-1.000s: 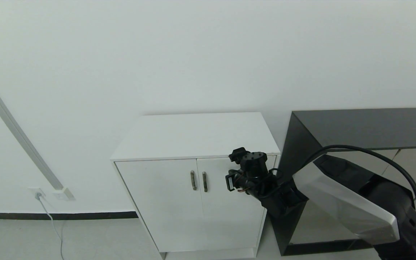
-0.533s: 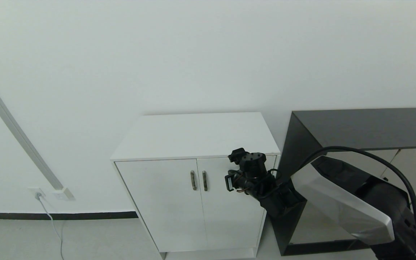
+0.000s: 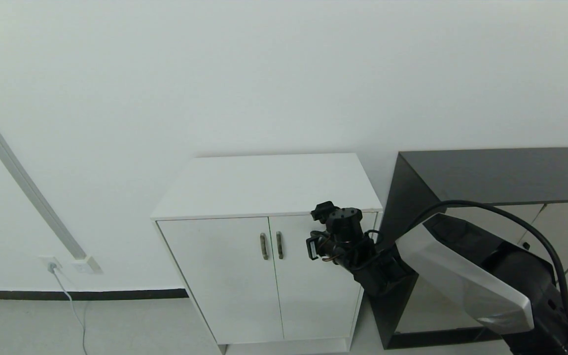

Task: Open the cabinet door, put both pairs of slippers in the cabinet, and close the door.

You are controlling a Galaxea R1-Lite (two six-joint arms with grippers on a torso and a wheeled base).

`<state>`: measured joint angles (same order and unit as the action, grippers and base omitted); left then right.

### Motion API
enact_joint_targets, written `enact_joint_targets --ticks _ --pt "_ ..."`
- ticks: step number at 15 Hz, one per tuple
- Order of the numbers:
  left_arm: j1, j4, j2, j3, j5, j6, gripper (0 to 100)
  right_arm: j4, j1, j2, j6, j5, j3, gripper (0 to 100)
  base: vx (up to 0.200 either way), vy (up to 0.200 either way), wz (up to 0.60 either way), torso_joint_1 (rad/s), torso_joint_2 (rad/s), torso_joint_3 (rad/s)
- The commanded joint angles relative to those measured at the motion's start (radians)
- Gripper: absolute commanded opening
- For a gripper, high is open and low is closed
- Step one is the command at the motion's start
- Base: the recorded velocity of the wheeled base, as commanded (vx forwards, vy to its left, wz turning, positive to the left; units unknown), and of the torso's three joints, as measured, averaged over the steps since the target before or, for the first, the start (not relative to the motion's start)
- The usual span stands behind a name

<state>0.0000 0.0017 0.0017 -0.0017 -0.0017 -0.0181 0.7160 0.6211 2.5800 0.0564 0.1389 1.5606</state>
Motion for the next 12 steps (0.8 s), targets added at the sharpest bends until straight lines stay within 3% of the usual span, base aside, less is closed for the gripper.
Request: enact_joint_targets --ticks 1,5,9,12 --pt "0.002 0.000 0.000 0.000 0.000 0.000 0 0.005 0.000 -0.001 0.000 0.002 -0.007 0 0.000 0.000 0.00 0.000 0.00 0.000" --pt "0.000 0.000 0.000 0.000 0.000 0.000 0 0.049 0.002 -0.069 0.002 0.042 -0.103 0 0.000 0.000 0.00 0.000 0.00 0.000" --pt "0.000 0.000 0.000 0.000 0.000 0.000 0 0.174 0.003 -0.155 0.000 0.051 -0.294 0 0.000 0.000 0.00 0.000 0.00 0.000" --pt "0.002 0.000 0.000 0.000 -0.001 0.000 0 0.295 -0.001 -0.262 0.000 0.094 -0.514 0 0.000 0.000 0.00 0.000 0.00 0.000"
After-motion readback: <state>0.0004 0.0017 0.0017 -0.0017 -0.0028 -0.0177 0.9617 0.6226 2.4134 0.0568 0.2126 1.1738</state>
